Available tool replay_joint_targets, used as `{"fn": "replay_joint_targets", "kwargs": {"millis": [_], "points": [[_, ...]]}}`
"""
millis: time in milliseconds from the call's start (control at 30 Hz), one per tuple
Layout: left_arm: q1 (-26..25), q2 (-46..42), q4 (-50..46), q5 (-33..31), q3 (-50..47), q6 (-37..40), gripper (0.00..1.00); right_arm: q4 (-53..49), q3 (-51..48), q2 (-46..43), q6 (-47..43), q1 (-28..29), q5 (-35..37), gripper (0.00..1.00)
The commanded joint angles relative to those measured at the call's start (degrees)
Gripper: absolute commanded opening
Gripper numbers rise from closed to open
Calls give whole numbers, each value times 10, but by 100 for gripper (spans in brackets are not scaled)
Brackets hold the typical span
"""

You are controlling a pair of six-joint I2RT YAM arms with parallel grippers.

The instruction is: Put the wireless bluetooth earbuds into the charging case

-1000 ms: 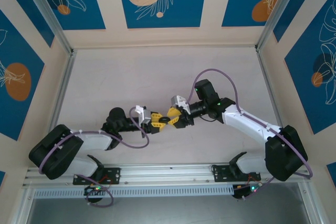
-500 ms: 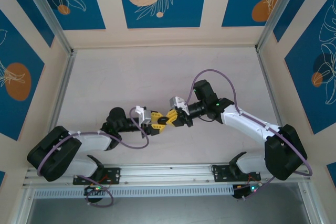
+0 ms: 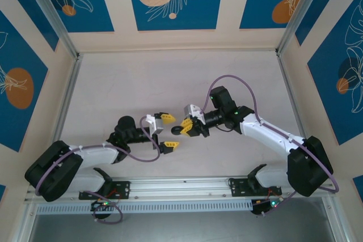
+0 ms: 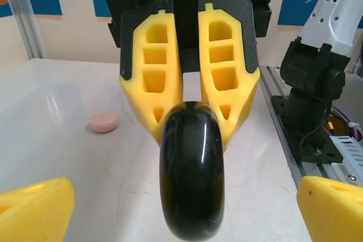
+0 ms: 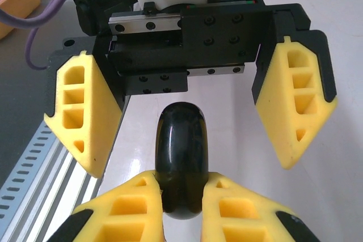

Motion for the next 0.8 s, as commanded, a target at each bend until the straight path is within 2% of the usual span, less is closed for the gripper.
{"fn": "replay_joint_targets", "kwargs": {"millis": [0, 233, 433, 767], "points": [[-4, -17, -30, -10, -3, 20, 100, -21, 6, -16, -16, -5, -4, 11], [-6, -31, -66, -48, -1, 15, 100, -74, 18, -15, -14, -21, 2, 11], [-5, -44, -104, -112, 2, 4, 100, -135, 37, 6, 30, -39, 84, 11], [-5, -88, -267, -296, 32, 2, 100, -257, 132, 102, 155, -96, 144, 11]]}}
